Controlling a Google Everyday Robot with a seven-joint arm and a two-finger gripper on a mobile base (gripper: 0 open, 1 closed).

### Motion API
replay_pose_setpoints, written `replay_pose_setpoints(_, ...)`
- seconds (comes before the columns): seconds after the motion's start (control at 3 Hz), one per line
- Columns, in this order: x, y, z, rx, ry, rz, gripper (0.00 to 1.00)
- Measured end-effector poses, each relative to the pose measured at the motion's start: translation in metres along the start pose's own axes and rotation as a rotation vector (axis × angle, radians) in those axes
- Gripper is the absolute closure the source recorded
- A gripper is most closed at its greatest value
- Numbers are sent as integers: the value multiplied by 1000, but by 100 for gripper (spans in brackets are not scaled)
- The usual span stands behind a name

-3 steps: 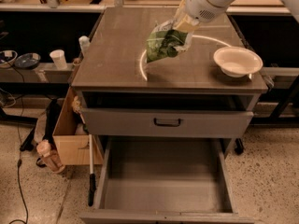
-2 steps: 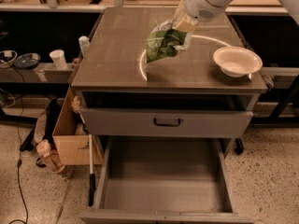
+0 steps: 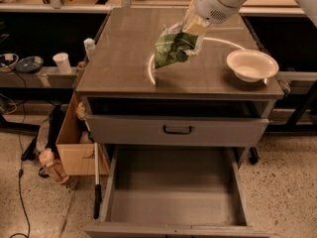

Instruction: Pick green jalapeno chip bag from middle drawer and place on counter

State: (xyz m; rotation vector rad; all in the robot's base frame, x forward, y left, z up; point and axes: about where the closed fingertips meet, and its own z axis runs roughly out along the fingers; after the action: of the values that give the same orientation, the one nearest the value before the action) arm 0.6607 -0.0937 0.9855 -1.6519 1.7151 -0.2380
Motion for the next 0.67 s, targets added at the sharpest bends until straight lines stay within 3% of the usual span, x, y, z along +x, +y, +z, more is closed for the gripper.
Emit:
replay_pose_setpoints(0.33, 0, 0, 0, 0, 0, 0, 15)
replay_pose_setpoints(0.67, 0, 0, 0, 0, 0, 0, 0)
